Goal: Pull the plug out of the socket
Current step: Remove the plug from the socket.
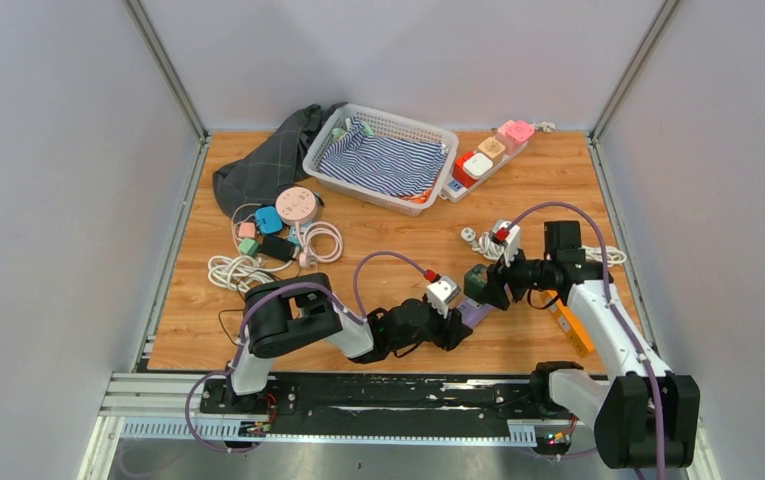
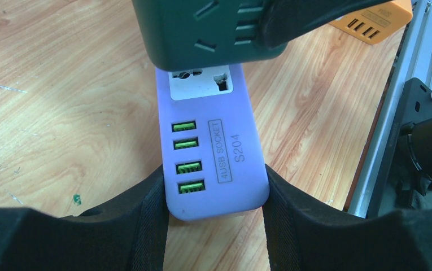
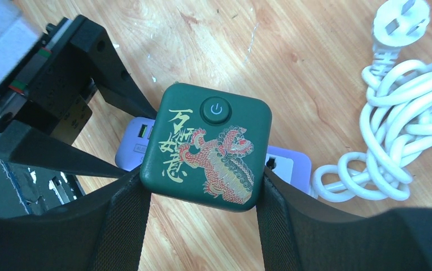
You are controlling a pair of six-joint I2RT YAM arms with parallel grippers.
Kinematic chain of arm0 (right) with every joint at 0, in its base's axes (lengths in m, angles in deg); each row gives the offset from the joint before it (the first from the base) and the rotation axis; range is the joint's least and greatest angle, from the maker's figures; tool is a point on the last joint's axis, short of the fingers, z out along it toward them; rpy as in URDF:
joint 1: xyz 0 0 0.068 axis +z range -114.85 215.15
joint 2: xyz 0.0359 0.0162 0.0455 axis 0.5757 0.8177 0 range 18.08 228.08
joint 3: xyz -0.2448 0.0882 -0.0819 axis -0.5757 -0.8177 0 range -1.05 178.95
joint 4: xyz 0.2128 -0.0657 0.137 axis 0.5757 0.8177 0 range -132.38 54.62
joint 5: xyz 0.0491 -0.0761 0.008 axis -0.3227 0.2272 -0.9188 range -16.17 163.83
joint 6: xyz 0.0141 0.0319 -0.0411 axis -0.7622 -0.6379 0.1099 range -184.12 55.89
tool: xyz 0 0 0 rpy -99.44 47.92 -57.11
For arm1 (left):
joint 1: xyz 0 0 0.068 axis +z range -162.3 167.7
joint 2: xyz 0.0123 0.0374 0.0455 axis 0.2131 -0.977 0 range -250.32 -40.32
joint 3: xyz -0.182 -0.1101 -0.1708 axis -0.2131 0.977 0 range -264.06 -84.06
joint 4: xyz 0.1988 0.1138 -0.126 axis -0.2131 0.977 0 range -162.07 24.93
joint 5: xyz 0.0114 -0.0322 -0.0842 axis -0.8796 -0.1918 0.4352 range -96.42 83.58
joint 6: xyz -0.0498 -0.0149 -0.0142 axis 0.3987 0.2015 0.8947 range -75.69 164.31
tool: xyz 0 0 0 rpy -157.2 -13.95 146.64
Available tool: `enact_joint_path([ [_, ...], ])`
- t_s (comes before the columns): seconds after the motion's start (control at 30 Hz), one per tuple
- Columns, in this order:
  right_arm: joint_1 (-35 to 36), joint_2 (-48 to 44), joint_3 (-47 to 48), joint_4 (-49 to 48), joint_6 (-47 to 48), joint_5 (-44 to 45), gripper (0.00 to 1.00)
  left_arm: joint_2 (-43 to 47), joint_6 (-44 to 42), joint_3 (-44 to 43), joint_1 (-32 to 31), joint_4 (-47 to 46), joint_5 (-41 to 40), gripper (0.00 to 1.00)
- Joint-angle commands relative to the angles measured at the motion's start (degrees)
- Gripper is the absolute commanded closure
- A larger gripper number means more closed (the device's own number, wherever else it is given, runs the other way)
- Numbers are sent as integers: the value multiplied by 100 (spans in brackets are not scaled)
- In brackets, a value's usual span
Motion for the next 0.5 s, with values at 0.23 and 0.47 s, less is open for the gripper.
enact_joint_path([
  [0.23, -375, -401, 109, 7, 133, -628, 100, -78, 34, 182, 80, 77, -32, 91],
  [0.47, -385, -527, 50, 92, 406, -825, 100, 215, 156, 728, 86, -901, 147, 45],
])
